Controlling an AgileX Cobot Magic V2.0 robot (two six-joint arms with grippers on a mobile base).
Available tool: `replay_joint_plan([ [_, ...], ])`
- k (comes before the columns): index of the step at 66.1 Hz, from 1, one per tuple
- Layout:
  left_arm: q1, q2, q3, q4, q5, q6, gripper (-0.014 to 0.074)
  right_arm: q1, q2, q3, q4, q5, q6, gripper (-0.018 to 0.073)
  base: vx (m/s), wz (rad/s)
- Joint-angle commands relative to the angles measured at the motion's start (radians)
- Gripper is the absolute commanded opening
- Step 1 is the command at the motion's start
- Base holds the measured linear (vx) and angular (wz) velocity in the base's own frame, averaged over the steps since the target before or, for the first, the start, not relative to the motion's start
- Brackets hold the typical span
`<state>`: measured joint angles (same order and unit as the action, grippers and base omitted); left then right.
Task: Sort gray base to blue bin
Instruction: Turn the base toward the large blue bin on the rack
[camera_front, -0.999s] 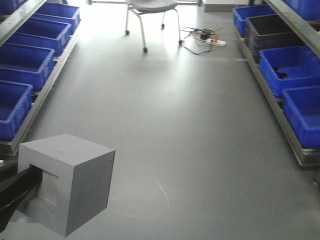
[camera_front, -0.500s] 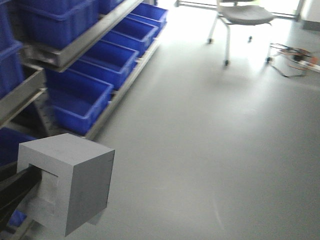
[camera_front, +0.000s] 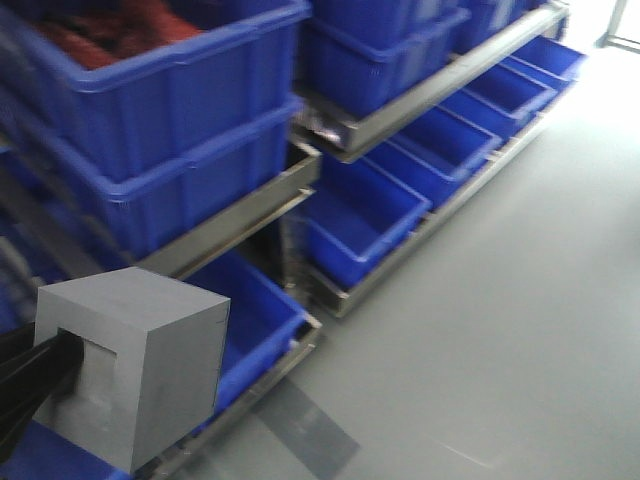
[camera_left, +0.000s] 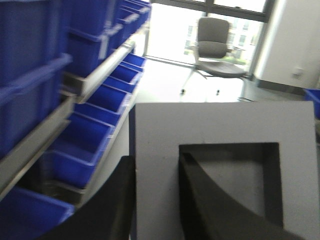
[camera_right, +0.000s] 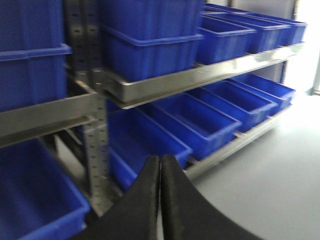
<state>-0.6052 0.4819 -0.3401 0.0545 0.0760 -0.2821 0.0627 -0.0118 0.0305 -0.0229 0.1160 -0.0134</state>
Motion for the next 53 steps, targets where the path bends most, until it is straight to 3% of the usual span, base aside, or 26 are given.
replay_joint_plan([
  [1,-0.006,0.001,-0.031,-0.006,-0.105,-0.007,-0.0006,0.000,-0.011,0.014,-0.010,-0.077,-0.005,-0.0009,0.24,0.83],
  [31,-0.006,0.001,-0.031,-0.006,-0.105,-0.007,-0.0006,0.000,-0.011,0.014,-0.010,-0.077,-0.005,-0.0009,0.22,0.86],
  [53,-0.006,0.001,-0.031,-0.006,-0.105,-0.007,-0.0006,0.000,-0.011,0.014,-0.010,-0.077,-0.005,-0.0009,0.15,0.59],
])
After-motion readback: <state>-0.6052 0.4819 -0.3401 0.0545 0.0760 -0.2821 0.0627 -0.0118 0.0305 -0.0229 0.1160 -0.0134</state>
